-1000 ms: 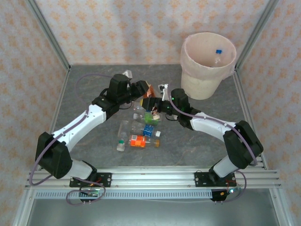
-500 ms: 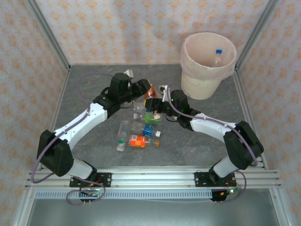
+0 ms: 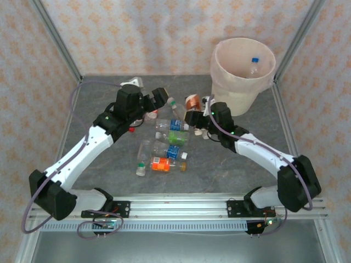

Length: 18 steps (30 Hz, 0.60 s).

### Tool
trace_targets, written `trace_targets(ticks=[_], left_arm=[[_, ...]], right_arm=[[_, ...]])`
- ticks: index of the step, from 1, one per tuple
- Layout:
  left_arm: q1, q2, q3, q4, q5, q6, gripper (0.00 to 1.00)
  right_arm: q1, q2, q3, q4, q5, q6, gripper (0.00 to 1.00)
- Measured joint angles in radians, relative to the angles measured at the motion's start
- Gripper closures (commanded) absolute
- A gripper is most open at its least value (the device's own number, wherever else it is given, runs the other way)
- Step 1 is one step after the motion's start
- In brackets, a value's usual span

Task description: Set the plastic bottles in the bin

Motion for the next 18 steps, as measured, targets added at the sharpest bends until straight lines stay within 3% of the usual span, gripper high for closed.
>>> trace_targets(ticks=[7,18], left_arm=[[0.003,-0.082,-0.101,-0.03,-0.163,0.046,0.0],[0.003,-0.129,-0.194,-0.033,-0.251,0.084,0.0]], right_arm=[[-0.096,-0.066,0.098,-0.18,0.085,-0.11,0.52],[-0.226,-0.044,0.422,-0.321,0.164,-0.245,0.53]])
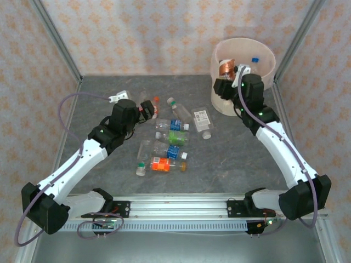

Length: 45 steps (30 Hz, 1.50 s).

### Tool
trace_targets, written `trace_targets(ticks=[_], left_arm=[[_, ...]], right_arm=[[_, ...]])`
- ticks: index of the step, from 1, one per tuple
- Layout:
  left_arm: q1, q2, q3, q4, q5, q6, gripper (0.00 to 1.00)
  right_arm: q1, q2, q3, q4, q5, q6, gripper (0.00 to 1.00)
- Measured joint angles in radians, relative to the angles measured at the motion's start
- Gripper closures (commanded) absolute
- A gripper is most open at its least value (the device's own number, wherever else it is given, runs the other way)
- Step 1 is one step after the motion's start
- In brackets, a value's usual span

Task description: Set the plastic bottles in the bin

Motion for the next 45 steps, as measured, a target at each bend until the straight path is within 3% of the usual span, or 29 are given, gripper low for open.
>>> trace_targets(ticks=[19,27,33,41,45], left_arm=[[0.0,-0.146,-0.139,0.035,-0.042,0.119,0.0],[0.0,-0.16,-0.139,-0.008,-0.045,0.142,0.0],[0.0,-0.198,-0.148,-0.026,-0.074,0.141,0.0],[0.0,-0.187,-0.151,-0.044,-0.082,0.141,0.0],[0.0,-0.161,-0.151,-0.047,-0.093,0.138,0.0]], right_arm=[[-0.141,0.546,0.849,-0.235,0.101,-0.131,0.54],[-0.141,0.882,1.378,-0.436,0.253,-0.191,0.52],[-0.155,0.973,1.423,-0.518,0.359,-0.243,0.49],[-0.209,1.014,1.395,-0.555,0.407,-0.254,0.41],[-0.223,1.015,1.376,-0.554,0.408,-0.257,0.26]])
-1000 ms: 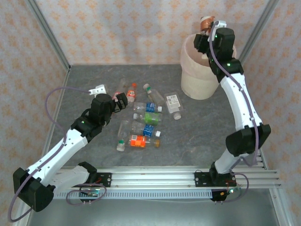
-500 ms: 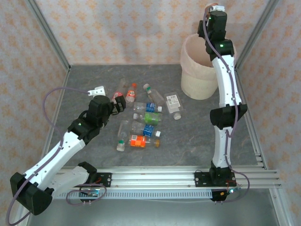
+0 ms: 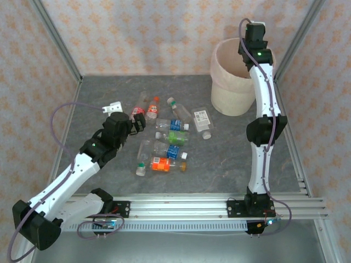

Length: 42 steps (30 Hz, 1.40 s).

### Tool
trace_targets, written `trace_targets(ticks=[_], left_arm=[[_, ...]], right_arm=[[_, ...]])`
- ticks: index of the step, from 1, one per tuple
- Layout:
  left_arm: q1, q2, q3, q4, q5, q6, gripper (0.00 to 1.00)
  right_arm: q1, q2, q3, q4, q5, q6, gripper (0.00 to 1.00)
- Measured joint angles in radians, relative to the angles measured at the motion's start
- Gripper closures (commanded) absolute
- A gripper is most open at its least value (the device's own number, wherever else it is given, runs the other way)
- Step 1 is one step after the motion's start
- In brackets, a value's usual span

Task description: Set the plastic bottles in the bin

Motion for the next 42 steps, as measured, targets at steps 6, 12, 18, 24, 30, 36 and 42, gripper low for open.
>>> trace_targets(ticks=[6,12,18,24,30,36,42], left_arm=[[0.0,0.034,0.0,-0.027,-0.024,-0.008,0.0],[0.0,0.083,0.004,-0.037,-0.03,-0.017,0.0],[0.002,0.122,0.009,-0.042,-0.03,-0.02,0.0],[0.002,0.137,0.009,-0.043,-0.03,-0.023,0.0],[0.003,0.152,0.01,-0.043,-0.029,-0.024,0.0],[0.013,0.188,0.024,-0.048,-0.015,-0.024,0.0],[0.015,0.203,0.03,-0.075,-0.003,-0.043,0.0]], right_arm=[[0.001,0.005,-0.003,-0.002,0.003,0.004,0.14],[0.0,0.005,-0.003,-0.022,0.007,0.015,0.11],[0.003,-0.049,-0.058,-0.045,-0.015,0.035,0.05],[0.016,-0.263,-0.336,0.044,-0.035,0.035,0.01],[0.026,-0.489,-0.639,0.206,-0.066,0.072,0.01],[0.03,-0.738,-0.981,0.368,-0.173,0.171,0.01],[0.112,-0.991,-1.251,0.446,-0.335,0.223,0.01]])
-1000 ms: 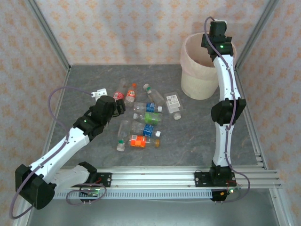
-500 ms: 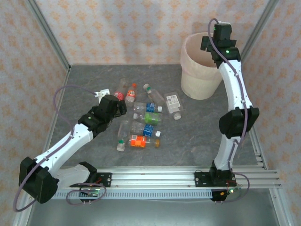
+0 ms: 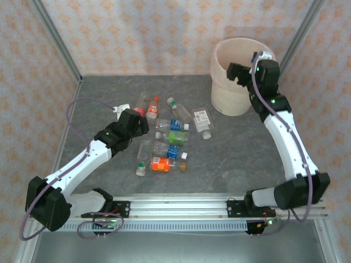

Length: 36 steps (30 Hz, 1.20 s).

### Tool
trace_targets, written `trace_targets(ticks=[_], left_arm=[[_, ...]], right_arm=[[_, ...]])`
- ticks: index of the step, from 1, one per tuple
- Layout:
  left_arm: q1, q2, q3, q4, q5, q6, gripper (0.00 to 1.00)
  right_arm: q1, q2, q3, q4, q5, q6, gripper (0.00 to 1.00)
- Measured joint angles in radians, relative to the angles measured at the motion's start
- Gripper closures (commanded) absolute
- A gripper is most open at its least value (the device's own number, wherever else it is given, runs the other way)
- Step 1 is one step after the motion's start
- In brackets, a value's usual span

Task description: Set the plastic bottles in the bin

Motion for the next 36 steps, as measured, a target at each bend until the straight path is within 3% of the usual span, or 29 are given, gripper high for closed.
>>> trace_targets(ticks=[7,14,21,36], left_arm=[[0.024,0.003,0.0,-0.001,0.0,-0.045,0.0],[0.04,0.012,0.0,-0.003,-0.006,-0.098,0.0],[0.046,0.029,0.008,-0.013,-0.017,-0.127,0.0],[0.057,0.028,0.012,-0.035,-0.036,-0.142,0.0]], right_arm=[[0.166,-0.173,-0.195,0.024,-0.138,-0.01,0.01],[0.24,-0.148,-0.402,0.05,-0.217,0.006,0.01],[0.26,0.058,-0.431,0.04,-0.114,0.053,0.01],[0.254,0.47,-0.171,-0.071,0.009,-0.028,0.01]])
